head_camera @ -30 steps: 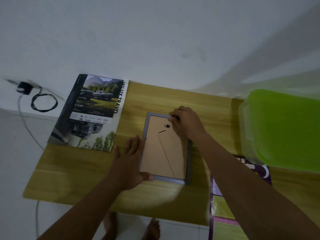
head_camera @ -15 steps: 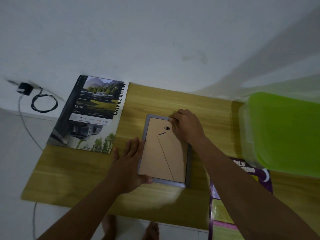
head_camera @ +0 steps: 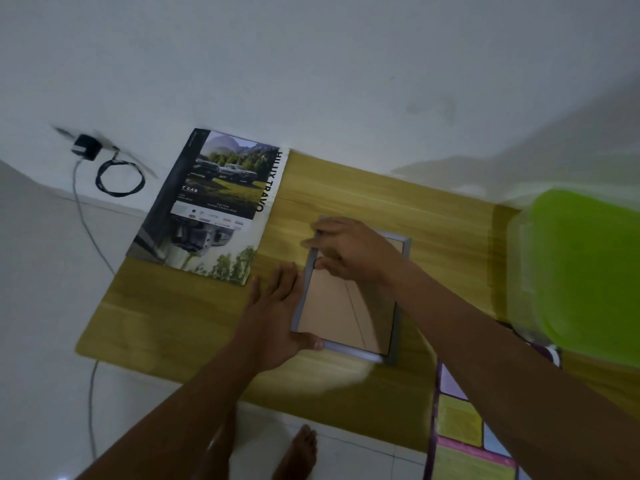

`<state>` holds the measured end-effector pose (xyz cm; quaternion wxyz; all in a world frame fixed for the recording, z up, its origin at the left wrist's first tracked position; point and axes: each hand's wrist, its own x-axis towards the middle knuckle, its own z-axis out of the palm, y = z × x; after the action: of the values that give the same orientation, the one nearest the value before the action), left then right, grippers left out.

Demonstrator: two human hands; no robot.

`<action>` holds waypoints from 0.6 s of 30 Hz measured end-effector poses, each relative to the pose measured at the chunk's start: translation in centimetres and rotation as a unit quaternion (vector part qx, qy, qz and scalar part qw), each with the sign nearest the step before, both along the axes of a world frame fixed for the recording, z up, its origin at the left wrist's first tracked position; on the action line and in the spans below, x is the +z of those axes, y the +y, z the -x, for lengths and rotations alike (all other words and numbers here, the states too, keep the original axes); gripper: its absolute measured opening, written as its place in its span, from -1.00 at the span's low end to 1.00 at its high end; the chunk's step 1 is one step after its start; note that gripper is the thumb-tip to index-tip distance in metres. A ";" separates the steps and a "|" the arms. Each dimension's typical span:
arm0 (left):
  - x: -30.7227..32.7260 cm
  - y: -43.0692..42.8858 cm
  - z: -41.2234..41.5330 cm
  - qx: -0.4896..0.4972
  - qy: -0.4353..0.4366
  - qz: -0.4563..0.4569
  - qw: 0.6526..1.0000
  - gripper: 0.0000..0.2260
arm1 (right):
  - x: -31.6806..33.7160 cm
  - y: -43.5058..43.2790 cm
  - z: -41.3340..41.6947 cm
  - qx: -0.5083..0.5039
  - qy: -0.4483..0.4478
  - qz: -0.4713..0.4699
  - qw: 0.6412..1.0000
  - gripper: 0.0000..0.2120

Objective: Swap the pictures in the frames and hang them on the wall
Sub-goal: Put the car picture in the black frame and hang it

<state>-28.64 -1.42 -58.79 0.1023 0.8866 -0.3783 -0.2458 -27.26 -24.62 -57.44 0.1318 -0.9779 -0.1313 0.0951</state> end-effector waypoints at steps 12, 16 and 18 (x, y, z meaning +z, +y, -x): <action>-0.6 0.2 -0.1 0.001 -0.014 0.007 1.000 0.11 | 0.4 0.6 -0.7 -0.027 0.039 -0.009 0.999 -0.58; -0.6 0.3 0.0 0.004 -0.004 0.014 1.000 0.08 | 1.4 1.7 1.3 -0.107 0.041 -0.016 0.993 -0.39; -0.4 0.2 0.0 0.005 0.000 0.010 1.000 0.07 | 2.1 2.4 3.4 -0.201 -0.002 -0.032 0.979 -0.39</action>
<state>-28.60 -1.19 -59.20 0.1127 0.8874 -0.3762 -0.2414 -30.65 -22.19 -55.30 0.1787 -0.9799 0.0650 0.0600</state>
